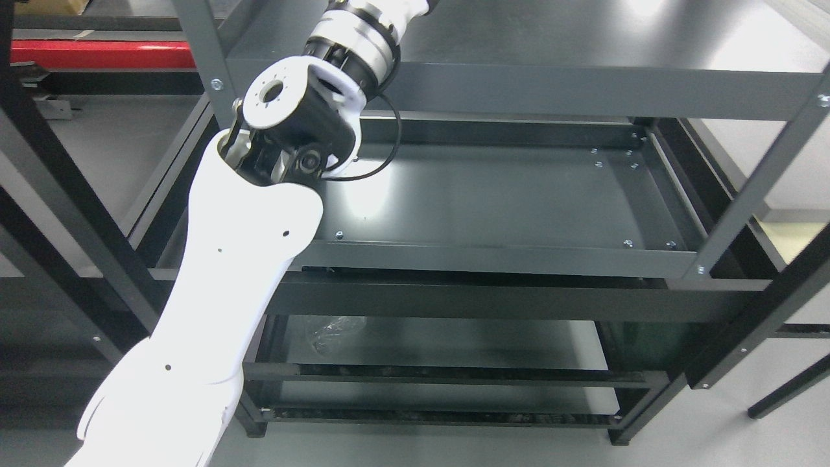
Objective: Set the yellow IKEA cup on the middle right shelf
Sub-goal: 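Set the cup on the upper shelf and open the left hand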
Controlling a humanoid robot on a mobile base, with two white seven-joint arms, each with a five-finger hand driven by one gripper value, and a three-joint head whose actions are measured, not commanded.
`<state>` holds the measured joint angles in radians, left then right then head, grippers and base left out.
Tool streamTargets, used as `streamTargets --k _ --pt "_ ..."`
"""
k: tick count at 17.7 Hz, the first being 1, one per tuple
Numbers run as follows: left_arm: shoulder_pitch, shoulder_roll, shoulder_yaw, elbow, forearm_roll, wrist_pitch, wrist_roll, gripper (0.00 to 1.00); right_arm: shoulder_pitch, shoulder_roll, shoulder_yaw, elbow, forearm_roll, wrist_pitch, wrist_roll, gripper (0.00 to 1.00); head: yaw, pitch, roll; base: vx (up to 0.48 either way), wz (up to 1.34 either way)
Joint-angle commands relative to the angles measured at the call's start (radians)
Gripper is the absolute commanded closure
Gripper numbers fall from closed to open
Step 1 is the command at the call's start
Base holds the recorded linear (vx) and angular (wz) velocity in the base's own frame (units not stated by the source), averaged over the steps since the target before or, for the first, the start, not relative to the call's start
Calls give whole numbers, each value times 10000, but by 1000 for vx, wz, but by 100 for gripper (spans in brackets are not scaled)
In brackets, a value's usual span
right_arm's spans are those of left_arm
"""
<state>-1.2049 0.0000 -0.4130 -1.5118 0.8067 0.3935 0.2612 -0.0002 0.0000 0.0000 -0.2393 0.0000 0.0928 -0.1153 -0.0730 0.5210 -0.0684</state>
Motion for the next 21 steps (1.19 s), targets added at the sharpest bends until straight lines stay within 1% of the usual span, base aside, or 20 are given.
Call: streamTargets --k 1,4,5,7,9,10,11,18,20,21 --pt "-1173 175 -915 1893 967 927 226 100 140 -175 169 0 -245 8 -13 1 0 0 0 42 181" --pt "-1189 175 -1437 2293 953 1035 211 98 140 -175 169 0 -245 8 -13 1 0 0 0 35 121" --pt "-1189 175 -1514 2309 953 1035 211 95 140 -175 169 0 -245 8 -13 1 0 0 0 27 68" --pt "-1144 175 -1759 2309 861 1370 211 77 140 -175 169 0 -245 8 -13 1 0 0 0 21 48" --pt "-1067 175 -1806 2309 815 2182 196 46 140 -175 169 0 -245 8 -13 1 0 0 0 18 35" --pt "-1051 175 -1821 2309 799 2459 180 35 140 -175 169 0 -245 8 -13 1 0 0 0 20 41" --pt "-1051 175 -1822 2309 784 2568 180 29 140 -175 169 0 -245 8 -13 1 0 0 0 0 0" --pt "-1051 175 -1745 2233 769 2554 119 11 140 -175 169 0 -245 8 -13 1 0 0 0 0 0" --pt "-1082 175 -1623 2156 326 2524 119 3 140 -175 169 0 -245 8 -13 1 0 0 0 0 0" --pt "-1097 175 -1516 2110 202 2478 119 1 140 -175 169 0 -245 8 -13 1 0 0 0 0 0"
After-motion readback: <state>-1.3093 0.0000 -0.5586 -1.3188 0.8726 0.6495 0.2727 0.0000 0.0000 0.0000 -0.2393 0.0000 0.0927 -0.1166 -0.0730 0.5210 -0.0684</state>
